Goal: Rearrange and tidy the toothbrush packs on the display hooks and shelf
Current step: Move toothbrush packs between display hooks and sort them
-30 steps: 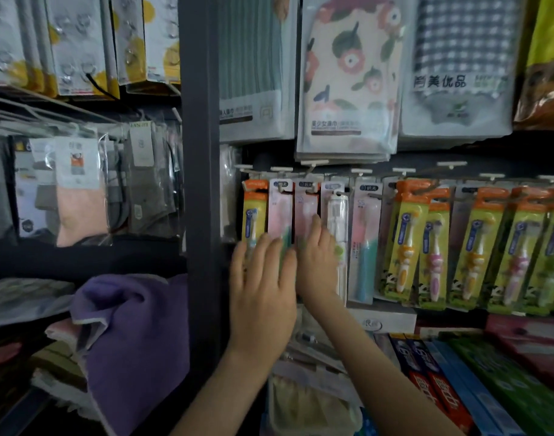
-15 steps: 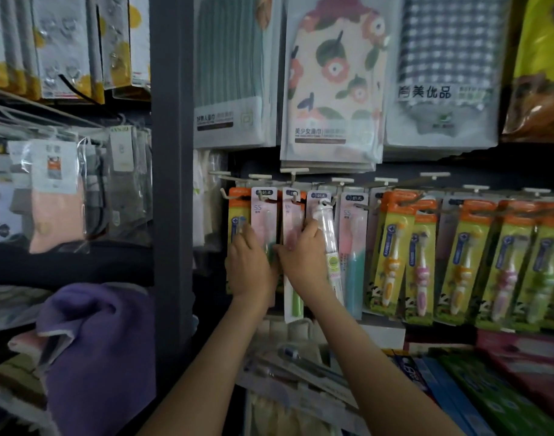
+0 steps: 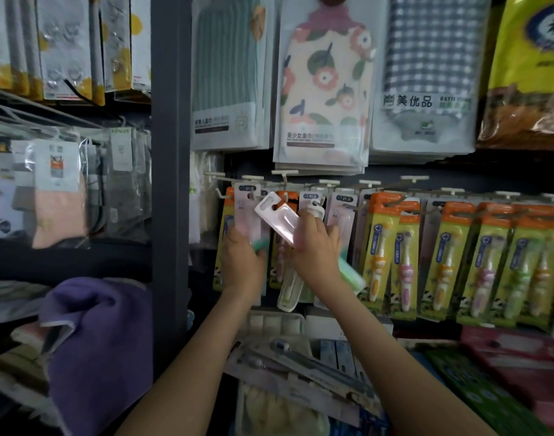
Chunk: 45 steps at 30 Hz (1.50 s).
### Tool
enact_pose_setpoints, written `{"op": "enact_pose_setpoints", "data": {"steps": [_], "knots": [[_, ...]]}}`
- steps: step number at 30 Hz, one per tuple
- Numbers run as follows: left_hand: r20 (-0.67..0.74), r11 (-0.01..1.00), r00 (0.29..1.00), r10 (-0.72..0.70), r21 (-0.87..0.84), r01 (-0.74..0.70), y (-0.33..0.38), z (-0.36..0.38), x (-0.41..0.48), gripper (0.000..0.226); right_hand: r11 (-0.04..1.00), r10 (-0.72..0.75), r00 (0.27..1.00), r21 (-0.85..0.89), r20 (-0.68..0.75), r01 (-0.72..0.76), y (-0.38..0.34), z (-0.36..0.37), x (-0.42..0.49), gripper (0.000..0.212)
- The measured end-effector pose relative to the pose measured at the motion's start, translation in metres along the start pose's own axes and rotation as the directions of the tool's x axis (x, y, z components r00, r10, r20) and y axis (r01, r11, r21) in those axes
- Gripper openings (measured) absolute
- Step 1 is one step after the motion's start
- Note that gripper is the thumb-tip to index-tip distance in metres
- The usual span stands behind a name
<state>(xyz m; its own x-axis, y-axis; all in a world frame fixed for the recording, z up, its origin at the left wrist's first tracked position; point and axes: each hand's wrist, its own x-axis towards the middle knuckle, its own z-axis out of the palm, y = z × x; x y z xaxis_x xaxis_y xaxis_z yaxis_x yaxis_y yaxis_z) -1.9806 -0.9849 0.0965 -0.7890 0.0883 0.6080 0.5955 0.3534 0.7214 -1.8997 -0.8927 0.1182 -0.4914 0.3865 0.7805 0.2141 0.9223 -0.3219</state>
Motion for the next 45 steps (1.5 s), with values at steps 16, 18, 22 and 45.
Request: {"op": "enact_pose_setpoints", "data": {"steps": [16, 18, 22, 45], "knots": [[-0.058, 0.988, 0.987, 0.152, -0.029, -0.154, 0.001, -0.052, -0.112, 0.060, 0.995, 0.027, 0.830, 0.065, 0.557, -0.077, 0.065, -0.054, -0.104, 0.070], [0.002, 0.948, 0.949, 0.316, 0.021, -0.316, -0.005, -0.053, -0.130, 0.061, 0.996, 0.082, 0.763, -0.037, 0.641, -0.077, 0.089, -0.065, -0.114, 0.068], [0.244, 0.780, 0.782, 0.574, 0.129, -0.613, -0.014, -0.043, -0.140, 0.065, 0.959, 0.276, 0.686, -0.234, 0.673, -0.157, 0.145, -0.078, -0.128, 0.062], [0.962, 0.490, 0.196, 0.192, 0.079, -0.868, 0.060, 0.164, -0.184, 0.066, 0.899, 0.362, 0.799, -0.406, 0.480, -0.163, 0.310, -0.121, -0.161, 0.044]]}}
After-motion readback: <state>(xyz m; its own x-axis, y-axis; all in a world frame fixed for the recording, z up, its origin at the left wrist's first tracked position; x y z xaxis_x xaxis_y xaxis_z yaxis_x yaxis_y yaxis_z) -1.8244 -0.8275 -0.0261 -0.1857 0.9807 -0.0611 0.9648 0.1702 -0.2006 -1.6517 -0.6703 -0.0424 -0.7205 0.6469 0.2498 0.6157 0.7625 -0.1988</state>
